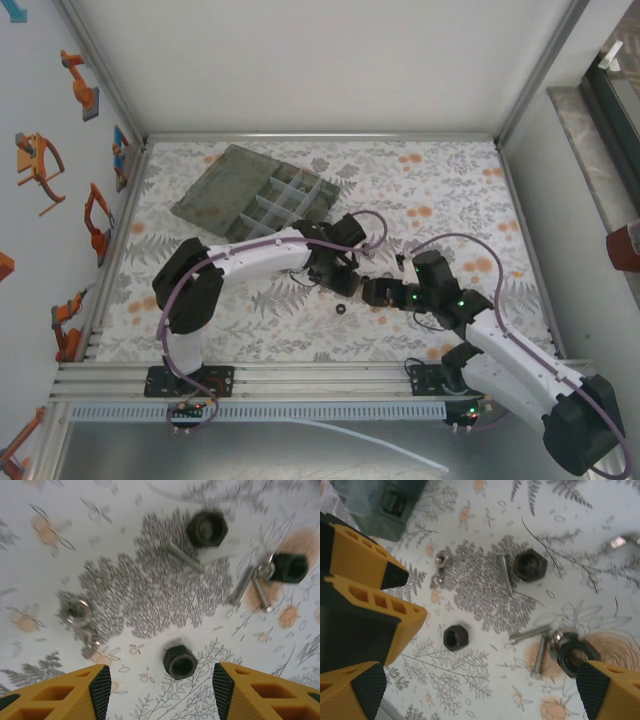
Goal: Sort the screws and nuts into containers
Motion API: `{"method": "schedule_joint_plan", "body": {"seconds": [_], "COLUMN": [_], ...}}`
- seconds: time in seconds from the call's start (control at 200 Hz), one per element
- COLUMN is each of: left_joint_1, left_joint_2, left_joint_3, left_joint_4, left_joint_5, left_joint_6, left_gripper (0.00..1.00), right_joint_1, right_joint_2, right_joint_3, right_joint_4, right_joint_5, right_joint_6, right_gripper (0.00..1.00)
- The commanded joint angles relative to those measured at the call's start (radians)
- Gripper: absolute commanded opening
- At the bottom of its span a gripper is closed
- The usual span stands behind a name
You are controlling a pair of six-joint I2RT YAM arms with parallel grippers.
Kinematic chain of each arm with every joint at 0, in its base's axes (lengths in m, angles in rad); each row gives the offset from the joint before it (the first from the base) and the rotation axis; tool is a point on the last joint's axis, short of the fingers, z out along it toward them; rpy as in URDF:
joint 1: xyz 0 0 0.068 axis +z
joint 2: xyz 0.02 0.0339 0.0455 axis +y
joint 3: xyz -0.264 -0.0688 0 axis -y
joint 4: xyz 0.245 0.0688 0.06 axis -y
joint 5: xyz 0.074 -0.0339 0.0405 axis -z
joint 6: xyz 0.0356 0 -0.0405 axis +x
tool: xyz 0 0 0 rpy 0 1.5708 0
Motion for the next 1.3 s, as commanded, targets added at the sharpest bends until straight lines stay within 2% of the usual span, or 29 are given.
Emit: {"method": "schedule_joint_plan", "body": {"seconds": [0.0, 0.165, 0.325, 0.496, 0.906, 1.026, 1.297], "left_joint_1": [-0.028, -0.056, -0.074, -0.080, -0.080, -0.080, -0.017], "left_joint_2": [0.041, 0.122, 0.163, 0.196, 0.269, 0.254, 0.059], "left_joint_3": [0.043, 0.119, 0.146, 0.165, 0.212, 0.210, 0.089], "left_joint_4": [-0.112, -0.191, -0.209, -0.232, -0.253, -0.240, -0.149], "left_joint_5": [0.030, 0.033, 0.031, 0.014, -0.017, -0.044, -0.065], "left_joint_6": [-0.039, -0.039, -0.038, -0.041, -0.029, -0.036, -0.065], "left_gripper": [0.57, 0.56, 0.56, 0.54, 0.37, 0.26, 0.23], "right_joint_1": [0.010, 0.010, 0.010, 0.010, 0.010, 0.010, 0.010], "right_joint_2": [-0.090, -0.201, -0.243, -0.226, -0.171, -0.156, -0.075], "right_joint_3": [-0.030, -0.057, -0.073, -0.068, -0.062, -0.056, -0.027], "right_joint_4": [-0.067, -0.148, -0.162, -0.154, -0.106, -0.099, -0.025], "right_joint_5": [-0.007, 0.004, 0.007, 0.010, 0.001, 0.001, -0.017], "right_joint_6": [0.038, 0.038, 0.052, 0.045, 0.042, 0.040, 0.029], "right_gripper": [0.99, 0.99, 0.99, 0.99, 0.99, 0.99, 0.99]}}
